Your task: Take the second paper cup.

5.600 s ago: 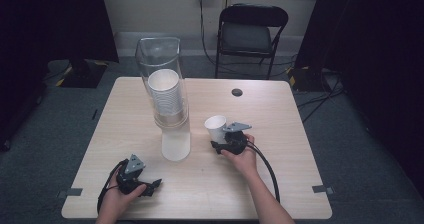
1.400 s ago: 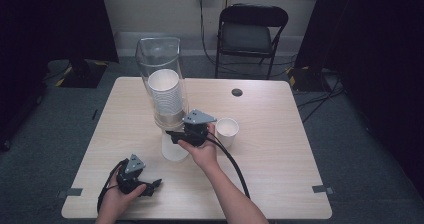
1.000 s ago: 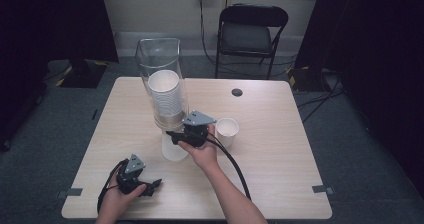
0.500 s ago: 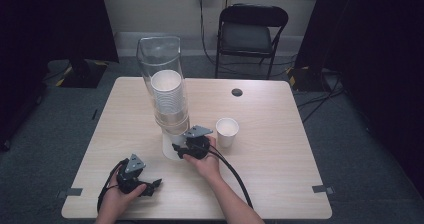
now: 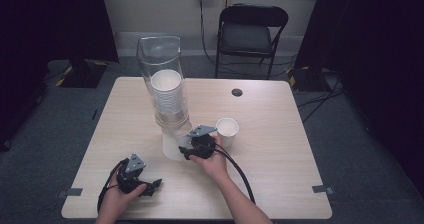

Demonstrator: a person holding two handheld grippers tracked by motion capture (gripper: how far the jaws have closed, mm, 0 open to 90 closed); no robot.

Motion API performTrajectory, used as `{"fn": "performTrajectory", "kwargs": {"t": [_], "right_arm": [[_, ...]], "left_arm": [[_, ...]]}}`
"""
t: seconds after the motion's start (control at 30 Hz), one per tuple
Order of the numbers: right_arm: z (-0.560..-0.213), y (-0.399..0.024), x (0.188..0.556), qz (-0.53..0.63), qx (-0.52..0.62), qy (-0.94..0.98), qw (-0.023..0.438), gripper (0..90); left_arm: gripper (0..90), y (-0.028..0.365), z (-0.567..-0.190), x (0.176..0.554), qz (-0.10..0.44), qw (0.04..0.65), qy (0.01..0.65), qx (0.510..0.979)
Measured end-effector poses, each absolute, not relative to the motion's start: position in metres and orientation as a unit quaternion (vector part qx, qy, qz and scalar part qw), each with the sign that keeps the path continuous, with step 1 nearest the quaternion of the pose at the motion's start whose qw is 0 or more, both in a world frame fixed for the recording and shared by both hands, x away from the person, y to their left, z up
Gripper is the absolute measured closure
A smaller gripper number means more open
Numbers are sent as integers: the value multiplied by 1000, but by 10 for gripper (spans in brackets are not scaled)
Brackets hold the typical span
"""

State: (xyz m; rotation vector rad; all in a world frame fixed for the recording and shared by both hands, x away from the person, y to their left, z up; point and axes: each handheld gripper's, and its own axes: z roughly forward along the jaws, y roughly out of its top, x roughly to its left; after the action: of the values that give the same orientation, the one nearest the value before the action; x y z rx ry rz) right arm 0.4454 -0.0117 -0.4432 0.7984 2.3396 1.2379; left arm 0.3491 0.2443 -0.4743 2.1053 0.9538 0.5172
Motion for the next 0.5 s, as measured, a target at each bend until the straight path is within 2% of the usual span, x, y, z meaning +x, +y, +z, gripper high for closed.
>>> {"fn": "performTrajectory", "kwargs": {"t": [0.5], "right_arm": [[-447, -46, 425, 434, 275, 839, 181, 353]], "left_arm": [[18, 244, -474, 349, 202, 377, 373, 823]]}}
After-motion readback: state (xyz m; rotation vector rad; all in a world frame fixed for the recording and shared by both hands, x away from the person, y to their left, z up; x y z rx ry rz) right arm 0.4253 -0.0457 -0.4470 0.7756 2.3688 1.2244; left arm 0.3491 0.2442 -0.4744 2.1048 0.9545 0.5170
